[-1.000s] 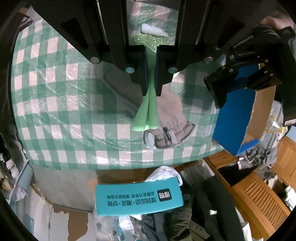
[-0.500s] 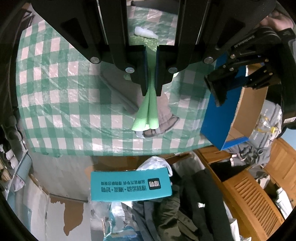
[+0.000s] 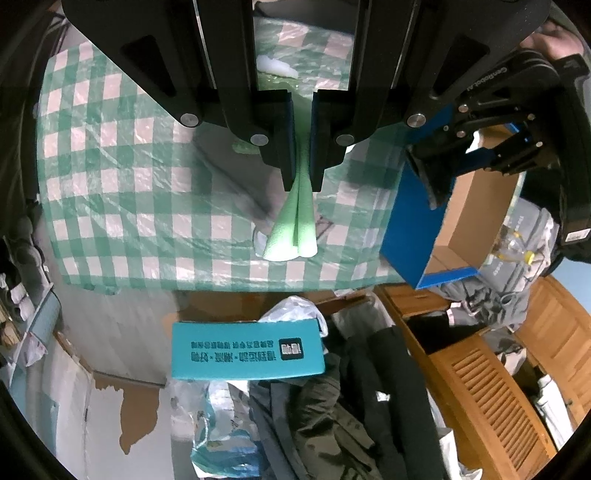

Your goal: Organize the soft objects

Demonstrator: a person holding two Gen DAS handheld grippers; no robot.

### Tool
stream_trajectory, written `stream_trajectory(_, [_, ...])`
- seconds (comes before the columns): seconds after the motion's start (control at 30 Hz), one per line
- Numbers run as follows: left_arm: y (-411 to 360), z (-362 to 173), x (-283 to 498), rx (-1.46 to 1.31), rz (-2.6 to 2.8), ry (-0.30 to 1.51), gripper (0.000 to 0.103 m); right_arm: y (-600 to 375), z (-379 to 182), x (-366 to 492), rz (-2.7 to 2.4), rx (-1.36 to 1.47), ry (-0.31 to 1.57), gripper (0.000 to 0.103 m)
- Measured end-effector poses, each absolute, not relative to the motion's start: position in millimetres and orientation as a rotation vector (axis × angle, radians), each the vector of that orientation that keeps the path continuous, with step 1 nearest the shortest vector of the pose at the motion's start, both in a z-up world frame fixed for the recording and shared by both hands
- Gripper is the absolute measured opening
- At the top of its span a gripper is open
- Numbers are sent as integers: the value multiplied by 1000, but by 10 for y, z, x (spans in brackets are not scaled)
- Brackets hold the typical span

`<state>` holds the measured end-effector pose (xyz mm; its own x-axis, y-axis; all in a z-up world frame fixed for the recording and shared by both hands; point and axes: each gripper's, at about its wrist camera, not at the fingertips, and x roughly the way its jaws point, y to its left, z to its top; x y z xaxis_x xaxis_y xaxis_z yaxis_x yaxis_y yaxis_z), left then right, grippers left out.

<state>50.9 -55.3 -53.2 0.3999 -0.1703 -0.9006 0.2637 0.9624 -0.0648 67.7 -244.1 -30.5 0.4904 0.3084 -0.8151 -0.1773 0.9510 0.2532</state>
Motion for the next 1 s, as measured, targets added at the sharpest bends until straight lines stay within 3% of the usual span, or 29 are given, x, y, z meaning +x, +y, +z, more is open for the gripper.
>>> stream_trajectory(1.0, [192, -233, 360, 14, -176, 1058, 38, -1627, 47, 699, 413, 71, 958, 6])
